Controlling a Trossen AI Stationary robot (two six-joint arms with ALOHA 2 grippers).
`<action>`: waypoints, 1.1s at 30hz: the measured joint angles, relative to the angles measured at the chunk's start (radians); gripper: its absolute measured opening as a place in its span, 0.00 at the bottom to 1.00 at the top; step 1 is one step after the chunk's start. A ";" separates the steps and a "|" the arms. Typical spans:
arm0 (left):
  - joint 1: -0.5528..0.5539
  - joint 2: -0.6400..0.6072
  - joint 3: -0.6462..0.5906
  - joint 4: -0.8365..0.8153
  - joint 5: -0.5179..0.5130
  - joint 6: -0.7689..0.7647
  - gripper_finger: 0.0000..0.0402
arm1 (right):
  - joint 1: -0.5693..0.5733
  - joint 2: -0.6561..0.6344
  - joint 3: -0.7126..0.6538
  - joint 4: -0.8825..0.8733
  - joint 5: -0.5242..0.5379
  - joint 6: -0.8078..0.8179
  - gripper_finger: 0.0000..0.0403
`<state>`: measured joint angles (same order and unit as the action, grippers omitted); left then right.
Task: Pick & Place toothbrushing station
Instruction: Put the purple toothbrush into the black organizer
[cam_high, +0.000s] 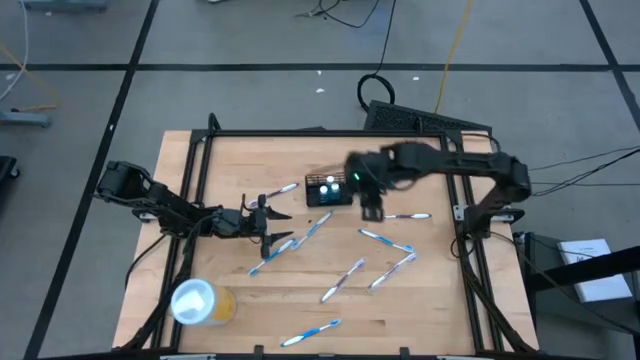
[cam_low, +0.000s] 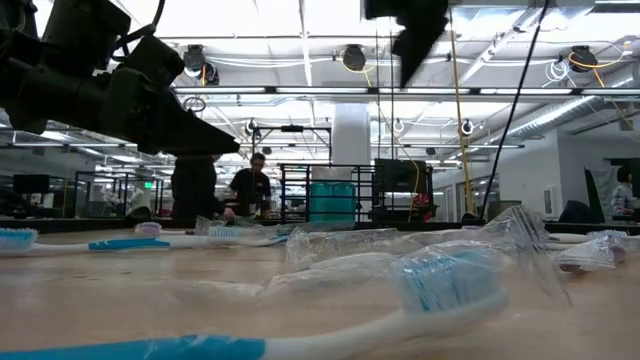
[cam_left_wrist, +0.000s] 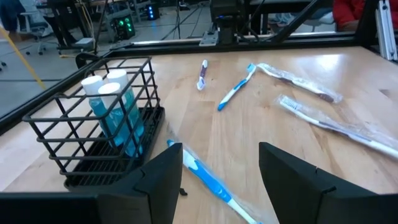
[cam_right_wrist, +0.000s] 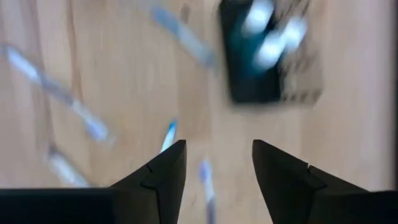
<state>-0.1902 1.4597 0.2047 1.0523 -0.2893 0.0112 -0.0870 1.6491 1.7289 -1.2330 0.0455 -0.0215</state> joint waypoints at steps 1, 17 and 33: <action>0.000 0.000 0.000 0.000 0.000 -0.005 0.54 | 0.019 -0.027 -0.051 -0.008 0.002 0.038 0.43; -0.013 0.000 0.000 0.022 0.001 -0.022 0.54 | 0.016 -0.126 -0.715 0.361 0.032 0.161 0.46; -0.013 0.000 0.000 0.022 0.000 -0.017 0.54 | -0.064 -0.112 -0.755 0.493 -0.068 0.085 0.46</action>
<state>-0.2035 1.4597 0.2050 1.0740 -0.2890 -0.0055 -0.1511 1.5370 0.9735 -0.7397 -0.0220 0.0639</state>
